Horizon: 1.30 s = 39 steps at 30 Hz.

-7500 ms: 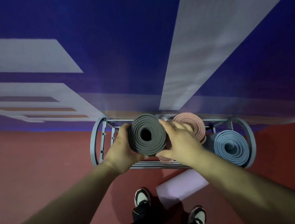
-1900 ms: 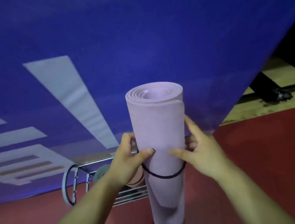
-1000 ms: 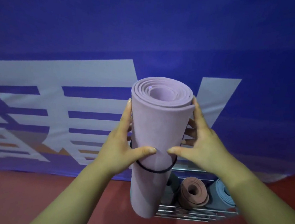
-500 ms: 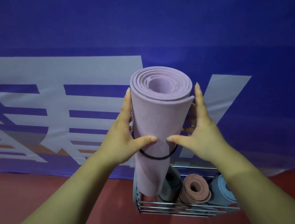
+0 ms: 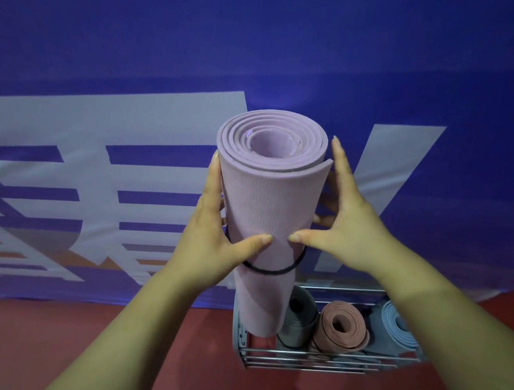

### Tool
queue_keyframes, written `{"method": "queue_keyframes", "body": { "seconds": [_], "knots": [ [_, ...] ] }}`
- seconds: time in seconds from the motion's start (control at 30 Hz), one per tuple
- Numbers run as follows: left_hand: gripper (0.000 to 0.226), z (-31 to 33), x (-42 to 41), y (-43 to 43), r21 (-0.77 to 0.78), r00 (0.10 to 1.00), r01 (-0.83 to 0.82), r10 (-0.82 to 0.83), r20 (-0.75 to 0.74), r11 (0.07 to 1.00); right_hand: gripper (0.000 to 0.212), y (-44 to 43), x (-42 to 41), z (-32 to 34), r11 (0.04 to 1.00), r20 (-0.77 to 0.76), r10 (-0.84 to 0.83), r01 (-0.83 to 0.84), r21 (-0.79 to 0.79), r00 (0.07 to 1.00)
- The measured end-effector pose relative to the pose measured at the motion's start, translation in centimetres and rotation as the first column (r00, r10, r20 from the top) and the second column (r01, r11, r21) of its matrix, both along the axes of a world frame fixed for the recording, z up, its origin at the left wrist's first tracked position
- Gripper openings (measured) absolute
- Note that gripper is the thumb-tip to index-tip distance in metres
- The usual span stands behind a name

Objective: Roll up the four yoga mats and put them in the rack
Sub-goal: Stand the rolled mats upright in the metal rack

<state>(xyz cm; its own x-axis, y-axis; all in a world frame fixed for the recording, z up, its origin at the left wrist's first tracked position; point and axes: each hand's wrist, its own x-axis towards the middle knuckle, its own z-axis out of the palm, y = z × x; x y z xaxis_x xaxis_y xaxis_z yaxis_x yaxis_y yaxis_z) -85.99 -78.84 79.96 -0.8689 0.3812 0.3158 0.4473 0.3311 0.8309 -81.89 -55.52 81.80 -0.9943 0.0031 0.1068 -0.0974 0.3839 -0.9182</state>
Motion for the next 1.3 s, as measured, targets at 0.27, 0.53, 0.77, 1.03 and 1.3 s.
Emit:
{"method": "queue_keyframes", "body": {
  "seconds": [0.27, 0.53, 0.77, 1.03, 1.3],
  "knots": [
    [0.114, 1.5, -1.3, 1.1, 0.12, 0.995, -0.093, 0.096, -0.018, 0.988, 0.14, -0.1, -0.3, -0.4, 1.0, -0.001, -0.002, 0.002, -0.005, 1.0],
    [0.116, 5.1, -2.6, 0.6, -0.006, 1.0, -0.024, 0.024, -0.016, 1.0, 0.148, 0.0, -1.5, 1.8, 0.99, -0.01, 0.044, -0.042, 0.132, 0.999],
    [0.099, 4.7, -1.6, 1.0, -0.005, 0.987, -0.15, 0.149, -0.053, 0.989, 0.145, 1.1, -0.6, -2.5, 0.998, 0.091, 0.053, -0.052, -0.017, 0.994],
    [0.097, 4.9, -1.3, 1.4, 0.005, 0.98, -0.184, 0.183, -0.073, 0.983, 0.148, 1.2, -2.2, -3.0, 0.997, 0.108, 0.065, -0.07, 0.041, 0.992],
    [0.103, 3.9, -1.1, 1.7, 0.036, 0.973, -0.211, 0.213, -0.09, 0.977, 0.14, 2.0, -0.5, -11.7, 0.996, 0.354, 0.084, -0.081, -0.021, 0.931]
  ]
}}
